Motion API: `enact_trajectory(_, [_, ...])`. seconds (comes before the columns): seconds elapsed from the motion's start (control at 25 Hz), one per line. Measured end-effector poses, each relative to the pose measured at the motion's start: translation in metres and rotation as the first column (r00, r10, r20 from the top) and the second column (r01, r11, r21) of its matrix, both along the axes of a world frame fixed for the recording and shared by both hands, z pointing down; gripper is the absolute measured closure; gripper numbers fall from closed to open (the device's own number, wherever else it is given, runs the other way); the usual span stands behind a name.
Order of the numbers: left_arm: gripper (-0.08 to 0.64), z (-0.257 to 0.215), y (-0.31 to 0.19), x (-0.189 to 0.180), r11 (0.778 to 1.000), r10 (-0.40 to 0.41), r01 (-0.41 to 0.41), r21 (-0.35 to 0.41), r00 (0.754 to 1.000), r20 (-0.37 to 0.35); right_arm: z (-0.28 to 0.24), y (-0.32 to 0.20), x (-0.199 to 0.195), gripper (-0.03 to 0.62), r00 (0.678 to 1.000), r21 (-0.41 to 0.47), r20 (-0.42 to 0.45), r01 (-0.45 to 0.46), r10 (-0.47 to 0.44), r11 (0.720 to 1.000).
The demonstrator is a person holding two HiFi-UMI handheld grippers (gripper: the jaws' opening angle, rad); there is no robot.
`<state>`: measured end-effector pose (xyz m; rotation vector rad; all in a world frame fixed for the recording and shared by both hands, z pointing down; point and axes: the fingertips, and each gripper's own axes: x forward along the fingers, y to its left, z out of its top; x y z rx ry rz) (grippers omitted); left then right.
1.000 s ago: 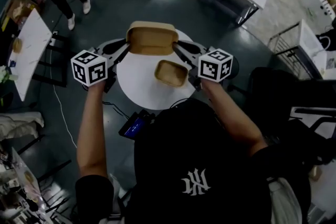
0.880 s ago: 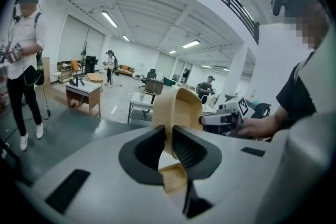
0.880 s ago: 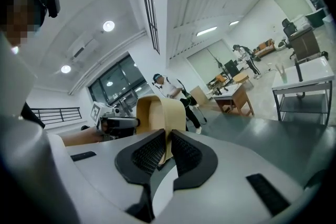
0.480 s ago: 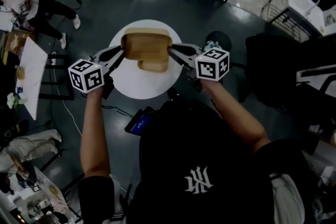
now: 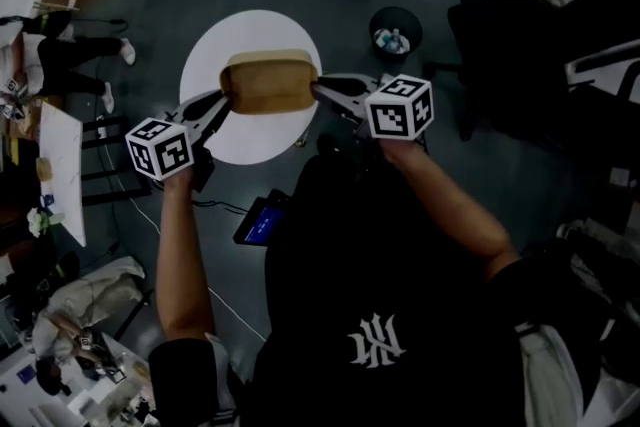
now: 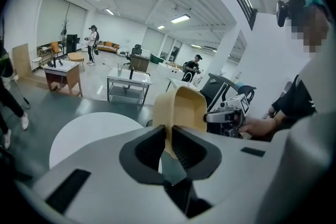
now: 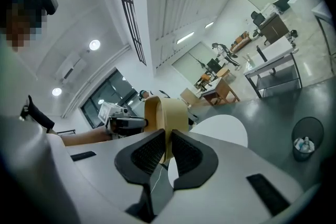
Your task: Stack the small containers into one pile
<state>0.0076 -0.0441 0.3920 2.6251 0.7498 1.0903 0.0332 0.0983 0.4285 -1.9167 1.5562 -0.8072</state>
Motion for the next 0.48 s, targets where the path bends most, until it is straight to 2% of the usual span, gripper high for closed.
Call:
enact_trajectory(0.28, [0.522, 0.041, -0.004, -0.014, 1.0, 0.023, -0.022, -0.015, 0.997, 0.077, 0.029, -0.001, -0.024, 0.531, 0.996, -0.036, 0.09, -0.004, 0.007, 0.999])
enact_trajectory(0.48, [0.525, 0.081, -0.023, -0.012, 0.998, 0.031, -0.023, -0.058, 0.99, 0.135, 0.058, -0.018, -0.025, 0.531, 0.991, -0.102, 0.136, 0.007, 0.007, 0.995])
